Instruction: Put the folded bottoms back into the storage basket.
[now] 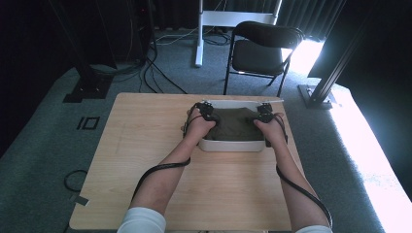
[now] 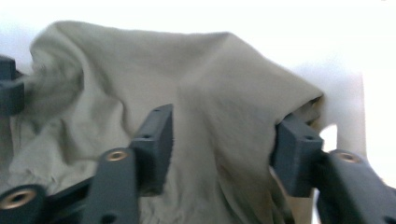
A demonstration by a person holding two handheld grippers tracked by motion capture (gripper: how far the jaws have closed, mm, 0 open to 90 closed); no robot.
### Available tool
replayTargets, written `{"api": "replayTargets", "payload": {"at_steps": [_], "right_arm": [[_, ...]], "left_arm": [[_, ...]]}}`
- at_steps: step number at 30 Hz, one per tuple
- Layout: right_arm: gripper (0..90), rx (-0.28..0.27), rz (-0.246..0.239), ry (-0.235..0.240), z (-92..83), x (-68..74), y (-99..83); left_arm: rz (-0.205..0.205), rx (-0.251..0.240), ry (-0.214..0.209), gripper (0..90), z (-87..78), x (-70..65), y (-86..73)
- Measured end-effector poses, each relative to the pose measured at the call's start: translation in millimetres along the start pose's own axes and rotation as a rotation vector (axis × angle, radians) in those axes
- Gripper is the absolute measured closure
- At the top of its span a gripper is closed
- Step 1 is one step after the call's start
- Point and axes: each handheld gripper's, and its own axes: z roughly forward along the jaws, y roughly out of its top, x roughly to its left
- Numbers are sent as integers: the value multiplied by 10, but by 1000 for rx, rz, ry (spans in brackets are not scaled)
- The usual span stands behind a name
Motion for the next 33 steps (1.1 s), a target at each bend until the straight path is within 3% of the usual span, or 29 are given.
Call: {"api": "replayTargets", "payload": {"at_steps": [3, 4, 7, 8, 11, 12, 13, 17, 18, 20, 24, 29, 31, 33], "right_arm": [[351, -28, -9, -3, -30, 13, 23], [286, -48, 1, 4, -69, 23, 42], [270, -92, -21, 9, -137, 26, 68], [270, -104, -33, -1, -169, 23, 79], [259, -143, -57, 6, -228, 26, 102], [194, -160, -52, 39, -277, 38, 114], [192, -153, -53, 49, -289, 46, 115], [177, -146, -83, 41, -314, 80, 96], [177, -153, -99, 45, -326, 91, 81], [177, -159, -84, 64, -331, 97, 61], [177, -158, -101, 59, -335, 106, 12], [148, -149, -124, 70, -377, 114, -69], [149, -158, -121, 68, -401, 117, -92], [148, -168, -130, 67, -431, 120, -116]], "left_arm": [[9, -18, 1, 574, -50, -3, 9], [15, -37, 8, 571, -121, 5, 20], [9, -63, 2, 530, -187, 29, 21], [10, -91, 7, 512, -243, 43, 14], [34, -131, 3, 377, -275, 54, 0], [55, -160, -5, 338, -299, 75, -16], [61, -174, -9, 318, -306, 81, -22], [23, -167, -17, 185, -323, 81, -39], [23, -177, -20, 182, -330, 77, -55], [24, -189, -42, 182, -333, 73, -79], [46, -203, -53, 182, -331, 60, -129], [67, -168, -36, 182, -378, 62, -199], [128, -170, -32, 182, -431, 62, -240], [135, -180, -29, 181, -467, 54, -262]]}}
